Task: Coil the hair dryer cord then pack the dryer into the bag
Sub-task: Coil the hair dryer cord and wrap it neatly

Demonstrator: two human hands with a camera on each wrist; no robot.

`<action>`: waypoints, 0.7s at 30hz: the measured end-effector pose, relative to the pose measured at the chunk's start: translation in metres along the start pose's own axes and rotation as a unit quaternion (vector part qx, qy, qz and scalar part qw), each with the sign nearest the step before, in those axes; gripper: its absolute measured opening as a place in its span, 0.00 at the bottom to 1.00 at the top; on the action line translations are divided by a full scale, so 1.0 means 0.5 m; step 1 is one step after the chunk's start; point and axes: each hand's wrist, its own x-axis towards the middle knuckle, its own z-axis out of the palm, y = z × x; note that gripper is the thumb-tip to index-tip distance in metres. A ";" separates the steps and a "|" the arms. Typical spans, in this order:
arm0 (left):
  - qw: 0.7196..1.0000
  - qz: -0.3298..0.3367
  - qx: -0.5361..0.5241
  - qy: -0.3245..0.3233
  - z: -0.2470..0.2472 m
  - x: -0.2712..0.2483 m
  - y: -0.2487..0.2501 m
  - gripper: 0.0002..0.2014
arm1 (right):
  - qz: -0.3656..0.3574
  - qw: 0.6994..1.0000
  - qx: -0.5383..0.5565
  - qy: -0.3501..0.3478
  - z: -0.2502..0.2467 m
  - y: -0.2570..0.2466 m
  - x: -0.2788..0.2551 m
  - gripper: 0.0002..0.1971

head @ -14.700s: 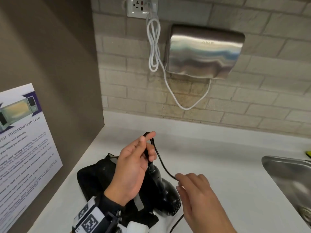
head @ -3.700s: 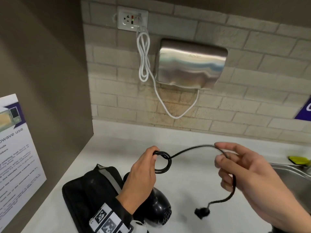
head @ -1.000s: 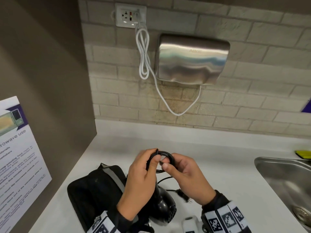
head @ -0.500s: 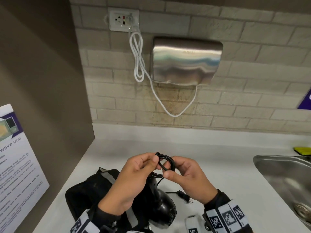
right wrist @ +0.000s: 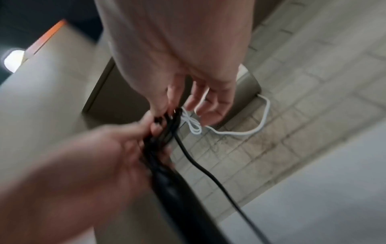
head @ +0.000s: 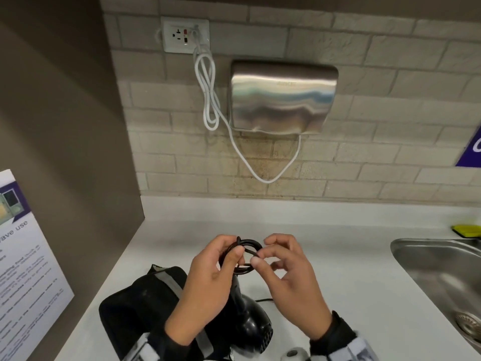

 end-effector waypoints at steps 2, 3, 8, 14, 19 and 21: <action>0.995 0.049 0.077 0.029 0.004 -0.008 -0.021 0.08 | 0.107 0.988 0.099 -0.055 -0.014 -0.015 0.007 0.10; 0.993 0.061 0.094 0.037 0.004 -0.010 -0.031 0.11 | 0.163 0.968 0.172 -0.082 -0.023 -0.024 0.011 0.16; 0.981 0.132 0.142 0.030 0.011 -0.009 -0.054 0.12 | 0.306 0.884 0.329 -0.131 -0.063 -0.051 0.024 0.21; 0.977 0.163 0.136 0.010 0.000 0.000 -0.061 0.15 | 0.271 0.876 0.364 -0.161 -0.104 -0.065 0.021 0.10; 0.979 0.156 0.125 -0.030 -0.009 0.004 -0.070 0.19 | 0.320 0.849 0.398 -0.136 -0.126 -0.094 0.030 0.09; 0.978 0.161 0.133 -0.029 -0.010 0.007 -0.074 0.20 | 0.345 0.851 0.365 -0.150 -0.141 -0.103 0.037 0.10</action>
